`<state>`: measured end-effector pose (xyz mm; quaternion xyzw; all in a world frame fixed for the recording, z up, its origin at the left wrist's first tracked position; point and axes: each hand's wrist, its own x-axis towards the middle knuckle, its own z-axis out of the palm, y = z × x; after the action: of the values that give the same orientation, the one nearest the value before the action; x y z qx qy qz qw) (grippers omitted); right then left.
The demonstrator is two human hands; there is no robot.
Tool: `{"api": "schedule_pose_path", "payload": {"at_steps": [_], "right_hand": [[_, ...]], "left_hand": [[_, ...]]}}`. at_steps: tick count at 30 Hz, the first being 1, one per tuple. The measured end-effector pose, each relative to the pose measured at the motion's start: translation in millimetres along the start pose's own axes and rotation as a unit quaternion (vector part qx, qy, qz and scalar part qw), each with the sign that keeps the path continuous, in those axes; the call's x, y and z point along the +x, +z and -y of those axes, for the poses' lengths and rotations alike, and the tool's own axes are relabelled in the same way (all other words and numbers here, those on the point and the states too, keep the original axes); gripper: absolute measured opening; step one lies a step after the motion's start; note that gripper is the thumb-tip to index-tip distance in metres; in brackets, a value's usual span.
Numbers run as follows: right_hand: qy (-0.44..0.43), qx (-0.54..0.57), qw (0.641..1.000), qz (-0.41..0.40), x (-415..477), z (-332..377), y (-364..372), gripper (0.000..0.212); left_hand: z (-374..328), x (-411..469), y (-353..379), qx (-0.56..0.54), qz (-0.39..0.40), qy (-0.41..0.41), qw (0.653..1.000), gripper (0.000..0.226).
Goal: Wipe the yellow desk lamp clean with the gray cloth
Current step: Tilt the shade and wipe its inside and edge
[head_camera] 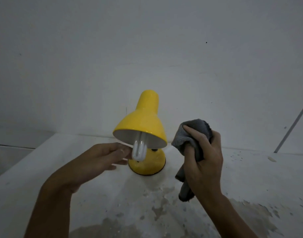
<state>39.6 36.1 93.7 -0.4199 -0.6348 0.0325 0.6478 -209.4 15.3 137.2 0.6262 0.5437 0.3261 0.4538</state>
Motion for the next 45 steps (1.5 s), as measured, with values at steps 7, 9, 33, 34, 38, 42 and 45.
{"api": "schedule_pose_path", "payload": {"at_steps": [7, 9, 33, 34, 38, 42, 45], "right_hand": [[0.013, 0.019, 0.999, 0.025, -2.3, -2.4, 1.1, 0.033], [0.016, 0.018, 0.999, 0.035, -1.8, -2.8, 0.3, 0.033], [-0.009, 0.065, 0.983, 0.172, 123.2, 18.6, 57.5, 0.033], [-0.016, 0.065, 0.981, 0.184, 129.4, 20.6, 64.5, 0.034], [-0.067, 0.042, 0.964, 0.252, 145.3, 26.0, 91.8, 0.035], [-0.130, -0.004, 0.957, 0.259, 147.3, 21.1, 104.4, 0.036], [-0.148, -0.020, 0.959, 0.240, 140.1, 16.1, 104.1, 0.038]], "left_hand": [[-24.4, 11.3, 43.6, -0.052, -0.153, 0.113, 0.980, 0.046], [-21.7, 15.7, 44.9, -0.031, -0.202, 0.120, 0.972, 0.041], [-6.1, 24.0, -13.5, -0.062, -0.172, 0.124, 0.975, 0.025], [-5.9, 24.2, -14.1, -0.055, -0.174, 0.122, 0.976, 0.024], [-7.1, 25.0, -13.4, -0.041, -0.186, 0.118, 0.975, 0.021], [-3.5, 29.2, -14.4, -0.011, -0.225, 0.126, 0.966, 0.007], [1.4, 32.3, -15.5, 0.040, -0.269, 0.134, 0.953, 0.010]]}}
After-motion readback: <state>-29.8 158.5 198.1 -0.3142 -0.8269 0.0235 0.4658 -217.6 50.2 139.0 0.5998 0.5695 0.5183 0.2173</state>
